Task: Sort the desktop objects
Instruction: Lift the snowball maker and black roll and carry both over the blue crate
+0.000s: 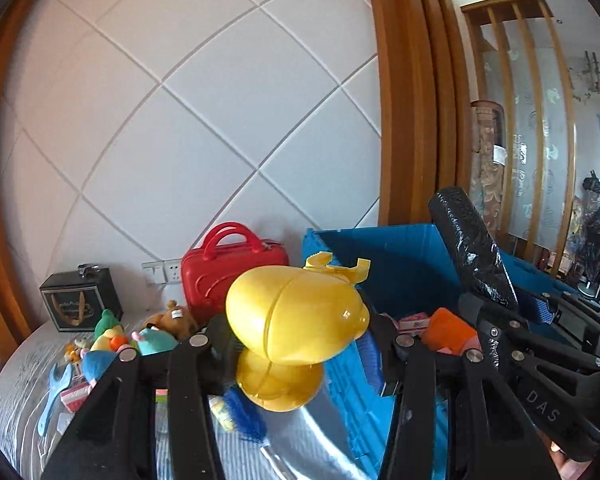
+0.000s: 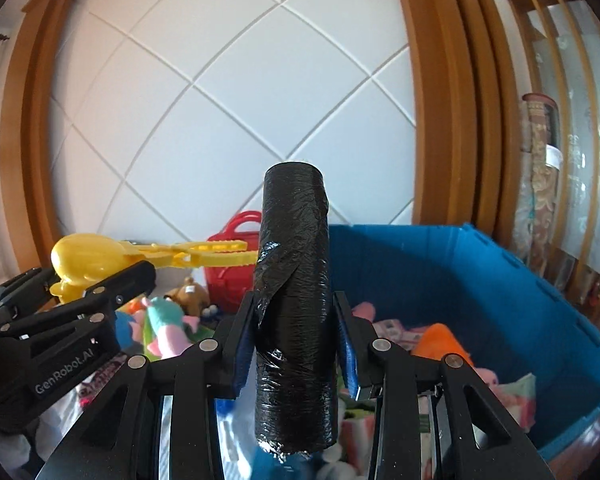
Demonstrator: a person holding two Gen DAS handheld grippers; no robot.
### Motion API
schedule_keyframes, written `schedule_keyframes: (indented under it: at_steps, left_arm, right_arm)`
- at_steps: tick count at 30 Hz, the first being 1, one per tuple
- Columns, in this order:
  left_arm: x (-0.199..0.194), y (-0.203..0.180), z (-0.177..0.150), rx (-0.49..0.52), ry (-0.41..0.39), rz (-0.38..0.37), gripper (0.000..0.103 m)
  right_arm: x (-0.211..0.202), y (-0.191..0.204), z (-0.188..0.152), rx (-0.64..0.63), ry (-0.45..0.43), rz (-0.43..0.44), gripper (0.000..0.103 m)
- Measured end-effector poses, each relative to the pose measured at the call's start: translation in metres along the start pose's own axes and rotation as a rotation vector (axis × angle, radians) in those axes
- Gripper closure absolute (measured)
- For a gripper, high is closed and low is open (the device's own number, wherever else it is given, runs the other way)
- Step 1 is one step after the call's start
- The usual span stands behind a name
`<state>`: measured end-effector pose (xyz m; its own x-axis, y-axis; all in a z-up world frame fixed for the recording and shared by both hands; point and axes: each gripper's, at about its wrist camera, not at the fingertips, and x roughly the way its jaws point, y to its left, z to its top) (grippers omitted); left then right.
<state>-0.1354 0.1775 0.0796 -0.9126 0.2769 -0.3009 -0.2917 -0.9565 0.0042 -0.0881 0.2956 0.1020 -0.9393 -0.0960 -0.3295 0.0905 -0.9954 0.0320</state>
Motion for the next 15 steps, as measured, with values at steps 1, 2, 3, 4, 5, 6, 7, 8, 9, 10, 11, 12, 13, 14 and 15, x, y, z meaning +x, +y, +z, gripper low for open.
schedule_keyframes:
  at_steps: [1, 2, 3, 4, 5, 6, 7, 8, 9, 10, 11, 12, 13, 14, 15]
  left_arm:
    - [0.003, -0.011, 0.002, 0.006, 0.0, -0.013, 0.055]
    - [0.006, -0.022, 0.004, 0.012, 0.003, -0.028, 0.055]
    - [0.01, -0.032, 0.006, 0.017, 0.007, -0.043, 0.055]
    - [0.014, -0.043, 0.006, 0.024, 0.012, -0.058, 0.055]
    - [0.018, -0.053, 0.007, 0.033, 0.019, -0.072, 0.055]
    - [0.022, -0.064, 0.007, 0.045, 0.029, -0.083, 0.055]
    - [0.025, -0.075, 0.007, 0.057, 0.039, -0.092, 0.055]
    - [0.029, -0.086, 0.007, 0.066, 0.05, -0.103, 0.055]
    - [0.033, -0.096, 0.006, 0.074, 0.06, -0.116, 0.055]
    - [0.036, -0.105, 0.005, 0.082, 0.071, -0.128, 0.055]
    - [0.038, -0.115, 0.003, 0.092, 0.079, -0.136, 0.055]
    - [0.041, -0.123, 0.002, 0.101, 0.086, -0.143, 0.055]
    - [0.043, -0.131, 0.0, 0.109, 0.094, -0.148, 0.055]
    - [0.046, -0.137, -0.001, 0.116, 0.103, -0.152, 0.055]
    - [0.05, -0.143, -0.003, 0.122, 0.113, -0.156, 0.055]
  right_arm:
    - [-0.001, -0.012, -0.001, 0.01, 0.0, -0.019, 0.068]
    - [-0.003, -0.024, -0.001, 0.021, 0.001, -0.037, 0.068]
    - [-0.004, -0.035, -0.002, 0.032, 0.001, -0.056, 0.068]
    - [-0.004, -0.047, -0.003, 0.041, 0.004, -0.077, 0.068]
    - [-0.005, -0.057, -0.004, 0.049, 0.005, -0.095, 0.068]
    - [-0.006, -0.068, -0.006, 0.055, 0.007, -0.112, 0.068]
    - [-0.006, -0.077, -0.008, 0.056, 0.015, -0.133, 0.068]
    - [-0.005, -0.087, -0.011, 0.06, 0.021, -0.151, 0.068]
    - [-0.007, -0.096, -0.012, 0.067, 0.024, -0.166, 0.068]
    - [-0.007, -0.105, -0.015, 0.075, 0.031, -0.18, 0.068]
    - [-0.008, -0.112, -0.017, 0.083, 0.039, -0.193, 0.068]
    - [-0.008, -0.12, -0.021, 0.091, 0.045, -0.204, 0.068]
    - [-0.007, -0.127, -0.024, 0.097, 0.053, -0.214, 0.068]
    - [-0.006, -0.135, -0.028, 0.104, 0.06, -0.221, 0.068]
    - [-0.007, -0.139, -0.031, 0.11, 0.066, -0.227, 0.068]
